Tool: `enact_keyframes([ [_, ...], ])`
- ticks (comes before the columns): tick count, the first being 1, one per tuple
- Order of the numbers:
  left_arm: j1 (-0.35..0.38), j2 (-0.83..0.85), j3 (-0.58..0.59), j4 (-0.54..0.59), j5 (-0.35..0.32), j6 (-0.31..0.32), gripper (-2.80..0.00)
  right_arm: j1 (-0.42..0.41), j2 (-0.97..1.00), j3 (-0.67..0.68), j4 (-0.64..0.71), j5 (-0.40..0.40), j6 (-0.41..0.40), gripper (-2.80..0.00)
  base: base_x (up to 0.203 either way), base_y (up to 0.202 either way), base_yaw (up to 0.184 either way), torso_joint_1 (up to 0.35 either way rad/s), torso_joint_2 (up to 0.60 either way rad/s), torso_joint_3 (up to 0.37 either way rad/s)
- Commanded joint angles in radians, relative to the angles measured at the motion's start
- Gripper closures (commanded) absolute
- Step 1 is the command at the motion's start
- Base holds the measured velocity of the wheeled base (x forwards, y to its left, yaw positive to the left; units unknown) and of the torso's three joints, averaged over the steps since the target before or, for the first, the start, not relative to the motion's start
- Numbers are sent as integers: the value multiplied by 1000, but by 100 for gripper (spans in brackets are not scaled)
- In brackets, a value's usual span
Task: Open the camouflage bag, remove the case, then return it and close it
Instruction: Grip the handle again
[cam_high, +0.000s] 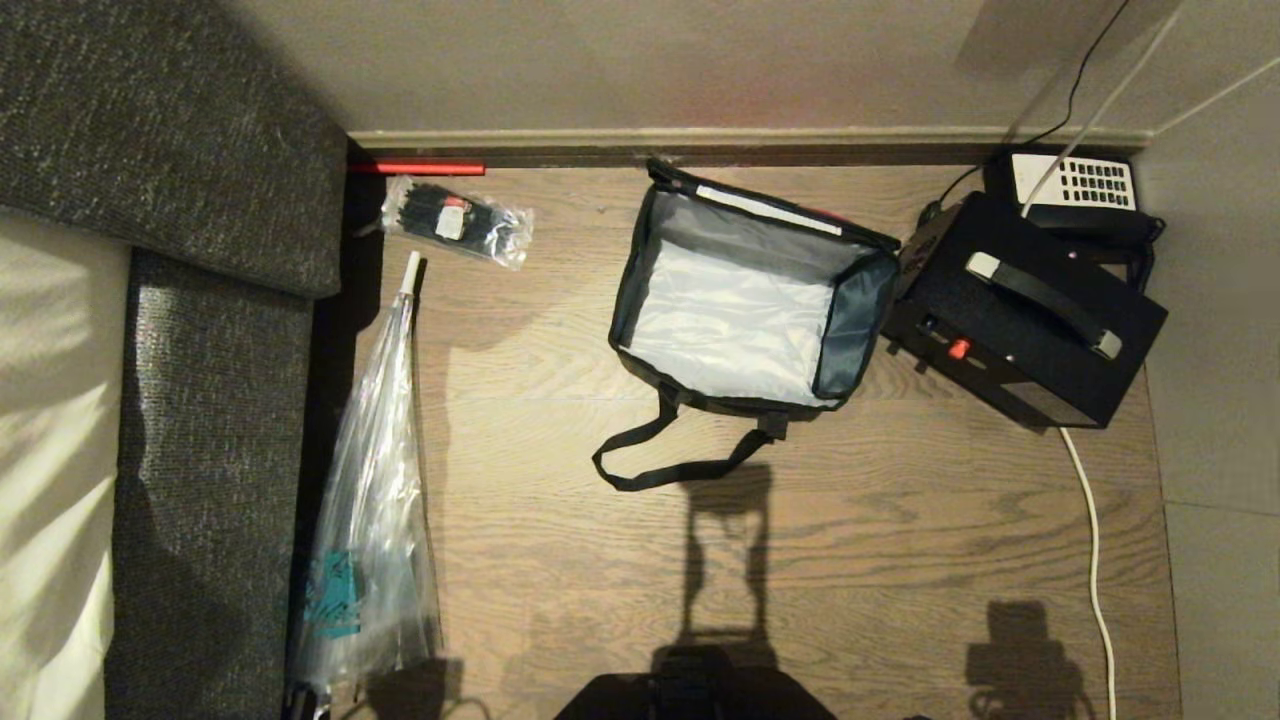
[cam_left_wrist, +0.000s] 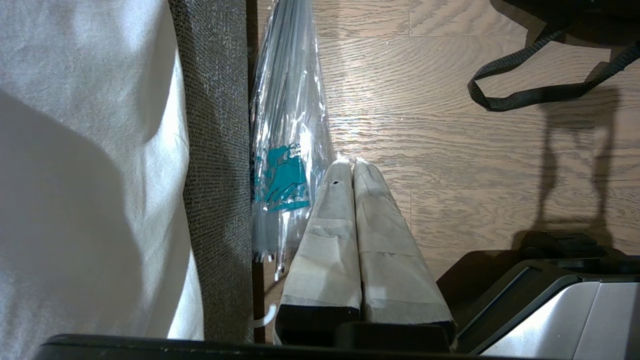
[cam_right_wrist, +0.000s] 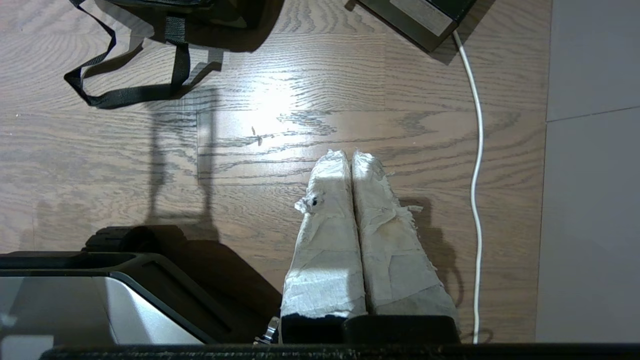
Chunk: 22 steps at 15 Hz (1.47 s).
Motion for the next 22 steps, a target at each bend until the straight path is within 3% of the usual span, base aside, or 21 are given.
enact_keyframes([
  [1, 0, 1, 2, -1, -1, 0, 0, 0, 5, 0, 0, 1, -1, 0, 0, 0, 0, 0, 0, 0],
  [22, 0, 1, 2, -1, 0, 0, 0, 0, 5, 0, 0, 1, -1, 0, 0, 0, 0, 0, 0, 0],
])
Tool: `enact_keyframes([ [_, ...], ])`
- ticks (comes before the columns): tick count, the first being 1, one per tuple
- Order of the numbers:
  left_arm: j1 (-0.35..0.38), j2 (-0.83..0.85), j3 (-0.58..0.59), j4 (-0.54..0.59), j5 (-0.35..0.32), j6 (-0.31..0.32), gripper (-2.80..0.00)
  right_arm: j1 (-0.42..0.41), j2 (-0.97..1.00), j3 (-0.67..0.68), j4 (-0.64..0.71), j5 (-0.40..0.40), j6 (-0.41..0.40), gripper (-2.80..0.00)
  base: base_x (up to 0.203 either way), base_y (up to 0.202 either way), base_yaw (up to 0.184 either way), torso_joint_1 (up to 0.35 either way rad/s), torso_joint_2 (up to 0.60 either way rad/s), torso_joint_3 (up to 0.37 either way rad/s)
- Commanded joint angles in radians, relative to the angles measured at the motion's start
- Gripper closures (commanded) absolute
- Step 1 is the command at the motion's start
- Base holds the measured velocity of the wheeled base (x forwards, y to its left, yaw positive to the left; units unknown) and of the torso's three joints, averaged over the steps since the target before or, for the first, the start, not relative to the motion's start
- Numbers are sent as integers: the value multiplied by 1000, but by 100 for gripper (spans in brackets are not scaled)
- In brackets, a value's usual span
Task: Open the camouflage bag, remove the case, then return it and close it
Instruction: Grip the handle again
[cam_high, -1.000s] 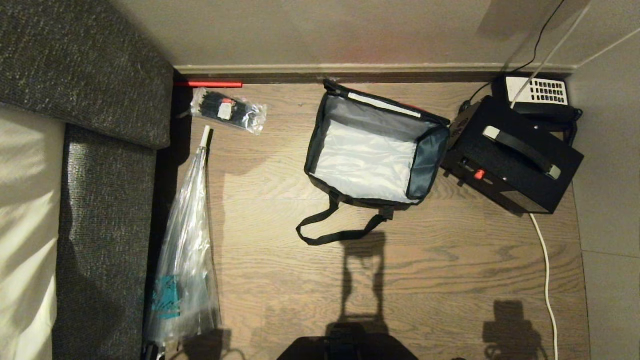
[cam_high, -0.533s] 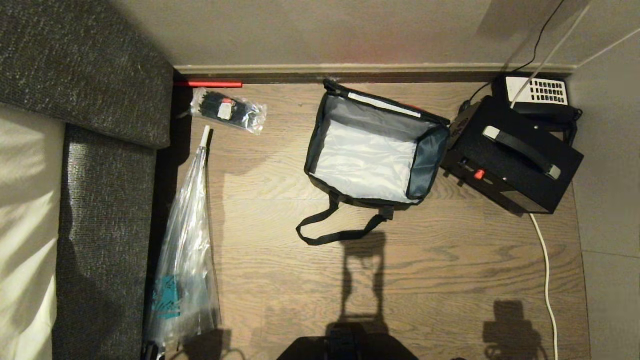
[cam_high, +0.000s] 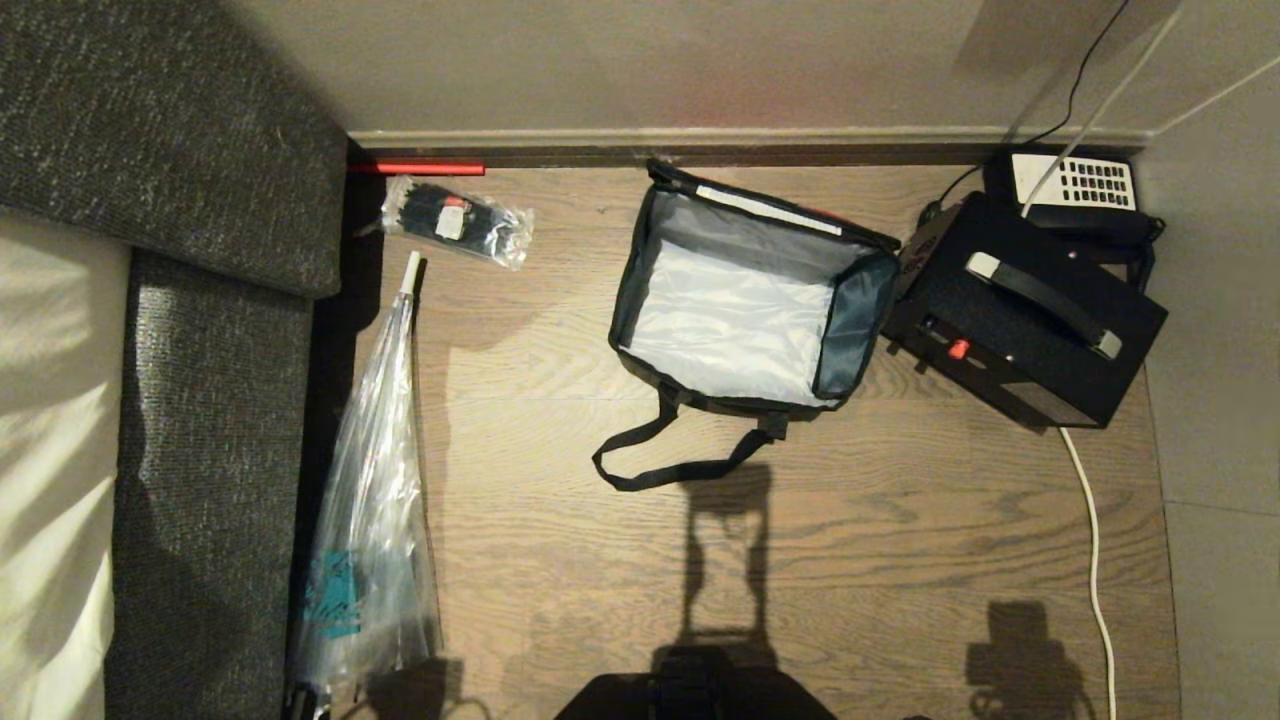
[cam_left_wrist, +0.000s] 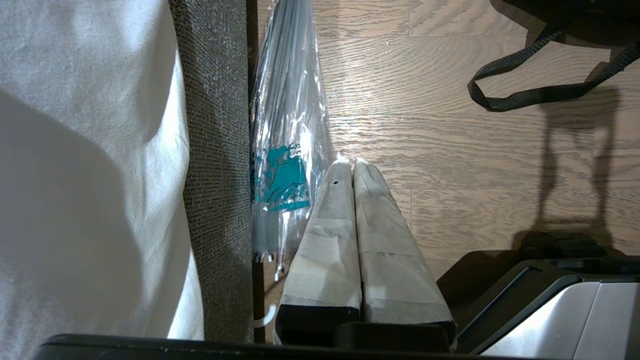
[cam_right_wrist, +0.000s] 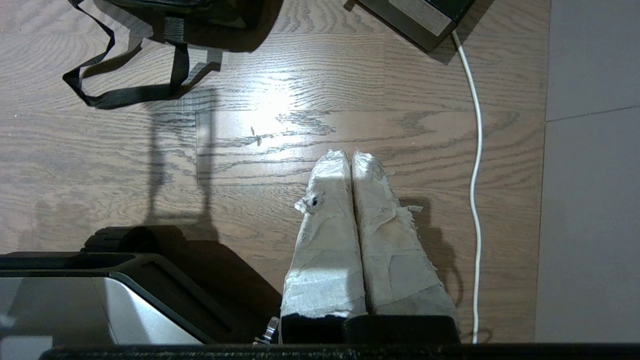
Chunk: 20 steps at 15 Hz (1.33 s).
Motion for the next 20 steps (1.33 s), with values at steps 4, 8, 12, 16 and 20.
enact_keyframes([
  [4, 0, 1, 2, -1, -1, 0, 0, 0, 4, 0, 0, 2, 1, 0, 0, 0, 0, 0, 0, 0],
  [8, 0, 1, 2, -1, -2, 0, 0, 0, 4, 0, 0, 2, 1, 0, 0, 0, 0, 0, 0, 0],
  [12, 0, 1, 2, -1, 0, 0, 0, 0, 4, 0, 0, 0, 3, 0, 0, 0, 0, 0, 0, 0],
  [16, 0, 1, 2, -1, 0, 0, 0, 0, 4, -118, 141, 17, -8, 0, 0, 0, 0, 0, 0, 0],
  [20, 0, 1, 2, -1, 0, 0, 0, 0, 4, -402, 430, 77, -106, 0, 0, 0, 0, 0, 0, 0],
])
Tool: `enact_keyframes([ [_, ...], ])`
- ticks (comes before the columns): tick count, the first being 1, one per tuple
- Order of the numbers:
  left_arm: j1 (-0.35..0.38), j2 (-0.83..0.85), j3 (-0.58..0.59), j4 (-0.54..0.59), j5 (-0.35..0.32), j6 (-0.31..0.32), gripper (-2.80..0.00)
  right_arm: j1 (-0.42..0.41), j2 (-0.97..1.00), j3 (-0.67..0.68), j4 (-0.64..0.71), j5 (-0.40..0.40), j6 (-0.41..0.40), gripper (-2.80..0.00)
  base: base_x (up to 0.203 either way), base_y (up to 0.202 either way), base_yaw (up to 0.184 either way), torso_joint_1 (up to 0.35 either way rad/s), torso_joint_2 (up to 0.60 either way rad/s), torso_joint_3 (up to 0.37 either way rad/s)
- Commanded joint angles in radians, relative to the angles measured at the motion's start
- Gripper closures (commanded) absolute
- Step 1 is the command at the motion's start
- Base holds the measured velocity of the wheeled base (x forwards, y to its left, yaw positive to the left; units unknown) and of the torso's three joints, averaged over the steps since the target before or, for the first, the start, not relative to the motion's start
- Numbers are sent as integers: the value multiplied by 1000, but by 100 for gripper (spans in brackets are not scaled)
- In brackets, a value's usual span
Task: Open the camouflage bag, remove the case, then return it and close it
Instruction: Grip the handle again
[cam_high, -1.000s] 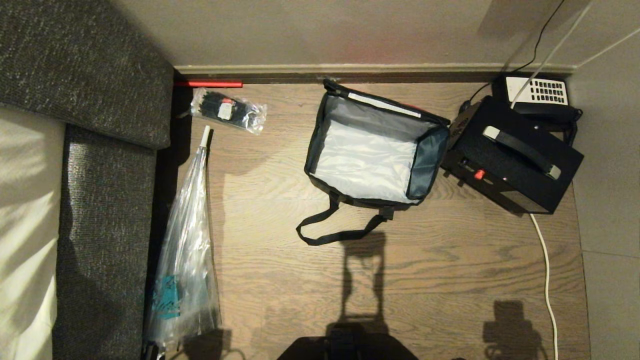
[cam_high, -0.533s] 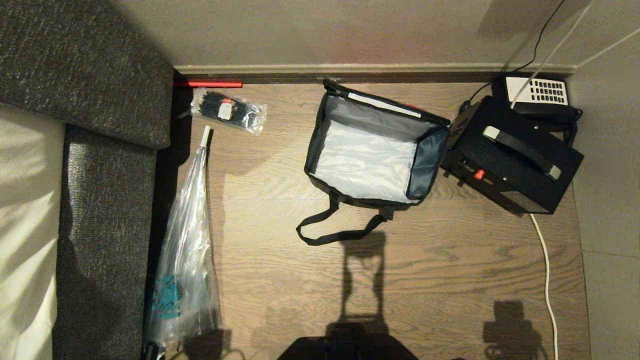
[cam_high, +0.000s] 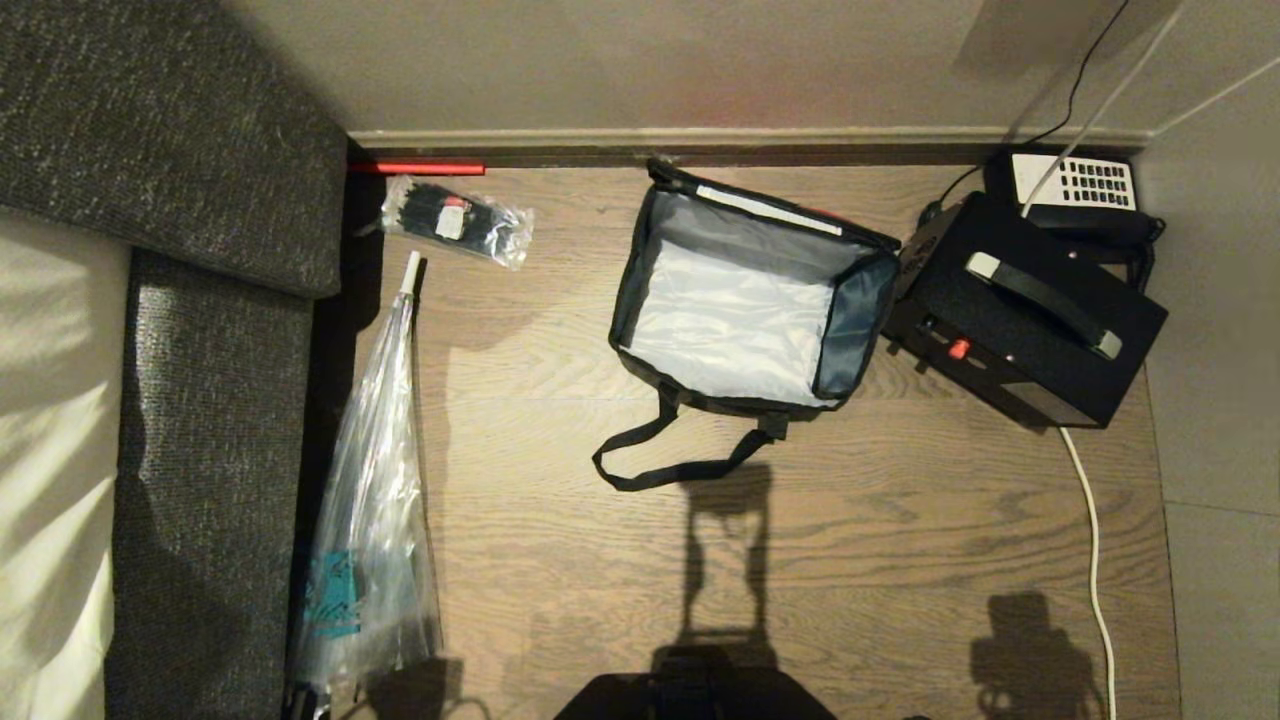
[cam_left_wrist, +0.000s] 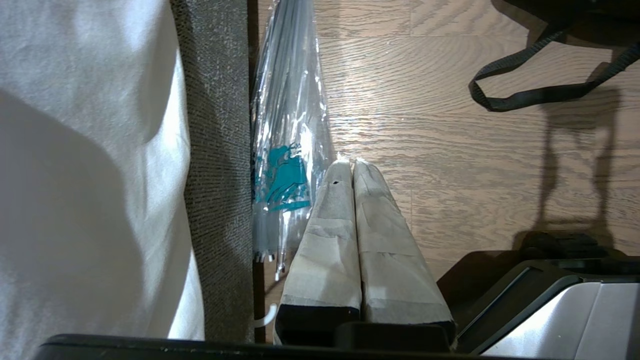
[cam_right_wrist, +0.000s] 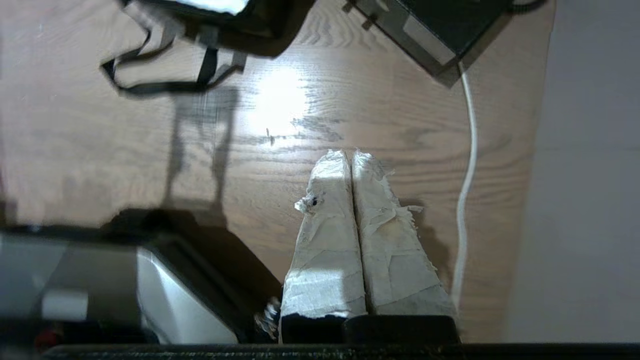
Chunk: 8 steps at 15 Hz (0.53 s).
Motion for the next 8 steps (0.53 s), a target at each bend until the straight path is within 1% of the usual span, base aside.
enact_keyframes([
  [1, 0, 1, 2, 0, 0, 0, 0, 0, 3, -123, 126, 42, -53, 0, 0, 0, 0, 0, 0, 0],
  [2, 0, 1, 2, 0, 0, 0, 0, 0, 3, -159, 141, 90, -54, 0, 0, 0, 0, 0, 0, 0],
  [4, 0, 1, 2, 0, -1, -1, 0, 0, 6, -266, 253, 160, -5, 0, 0, 0, 0, 0, 0, 0],
  [5, 0, 1, 2, 0, 0, 0, 0, 0, 11, -296, 317, 174, 18, 0, 0, 0, 0, 0, 0, 0],
  [6, 0, 1, 2, 0, -3, 1, 0, 0, 38, -303, 329, 177, 21, 0, 0, 0, 0, 0, 0, 0],
  [8, 0, 1, 2, 1, -2, 2, 0, -5, 182, -319, 310, 171, 20, 0, 0, 0, 0, 0, 0, 0],
])
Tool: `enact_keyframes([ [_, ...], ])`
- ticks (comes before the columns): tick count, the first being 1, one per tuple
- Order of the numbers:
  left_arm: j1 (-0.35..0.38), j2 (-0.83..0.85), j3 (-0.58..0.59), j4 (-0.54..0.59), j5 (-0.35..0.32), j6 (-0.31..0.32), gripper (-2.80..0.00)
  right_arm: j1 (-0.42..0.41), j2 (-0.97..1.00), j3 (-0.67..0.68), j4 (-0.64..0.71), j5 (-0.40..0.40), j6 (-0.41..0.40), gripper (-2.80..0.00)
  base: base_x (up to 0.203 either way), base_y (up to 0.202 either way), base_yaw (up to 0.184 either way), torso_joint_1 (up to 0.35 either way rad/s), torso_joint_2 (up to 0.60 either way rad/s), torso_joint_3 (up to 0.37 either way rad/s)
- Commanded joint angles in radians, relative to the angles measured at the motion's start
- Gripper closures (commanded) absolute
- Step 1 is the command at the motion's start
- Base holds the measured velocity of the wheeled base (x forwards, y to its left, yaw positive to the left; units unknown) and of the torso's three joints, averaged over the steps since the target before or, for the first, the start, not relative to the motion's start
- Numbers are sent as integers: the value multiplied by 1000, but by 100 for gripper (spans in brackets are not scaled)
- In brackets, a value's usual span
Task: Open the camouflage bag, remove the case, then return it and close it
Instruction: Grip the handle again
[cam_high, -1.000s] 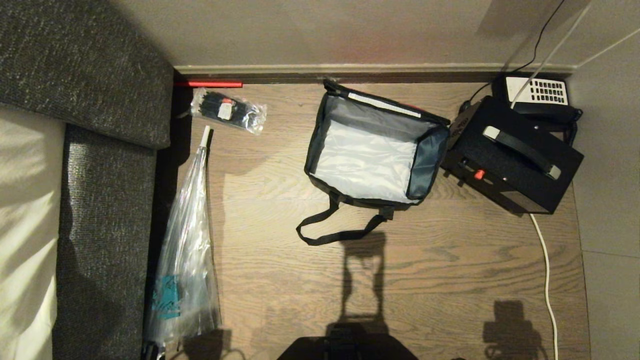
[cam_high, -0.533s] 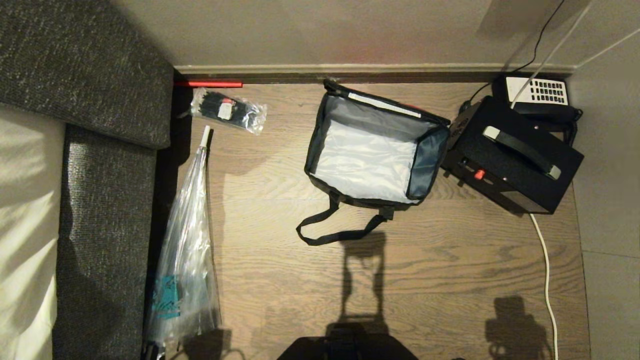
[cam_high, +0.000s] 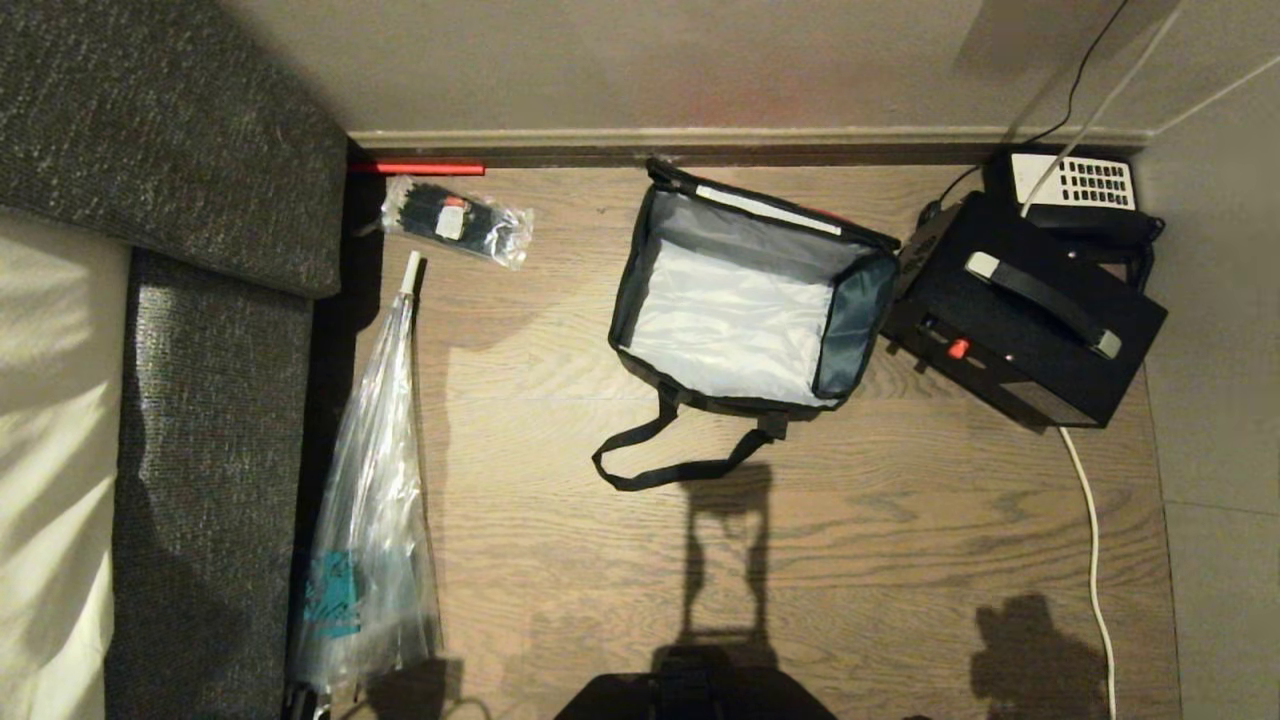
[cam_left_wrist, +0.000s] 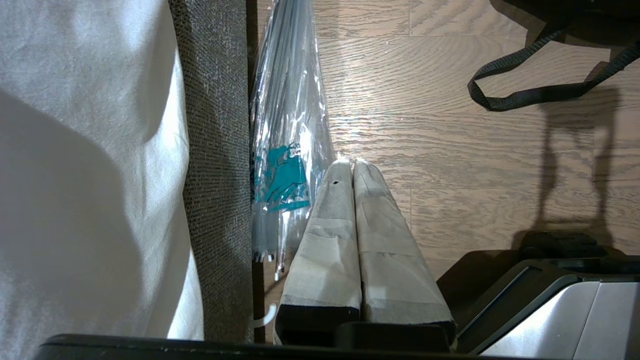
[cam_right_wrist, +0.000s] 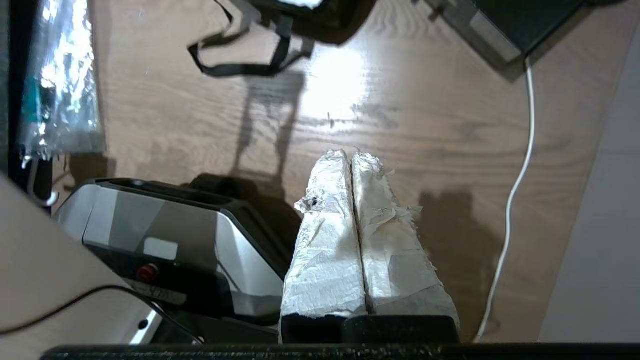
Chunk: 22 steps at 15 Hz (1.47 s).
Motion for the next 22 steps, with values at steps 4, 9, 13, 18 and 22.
enact_keyframes([
  [4, 0, 1, 2, -1, 2, -1, 0, -47, 577, 30, -328, -78, -136, 0, 0, 0, 0, 0, 0, 0],
  [9, 0, 1, 2, -1, 0, -1, 0, -75, 1063, 197, -996, -145, -435, 0, 0, 0, 0, 0, 0, 0],
  [13, 0, 1, 2, -1, 0, -1, 0, -40, 1389, 222, -1416, -221, -547, 0, 0, 0, 0, 0, 0, 0],
  [18, 0, 1, 2, -1, 0, -1, 0, -21, 1710, 133, -1773, -396, -587, 0, 0, 0, 0, 0, 0, 0],
  [22, 0, 1, 2, -1, 2, -1, 0, -26, 1825, 75, -1946, -538, -687, 0, 0, 0, 0, 0, 0, 0],
])
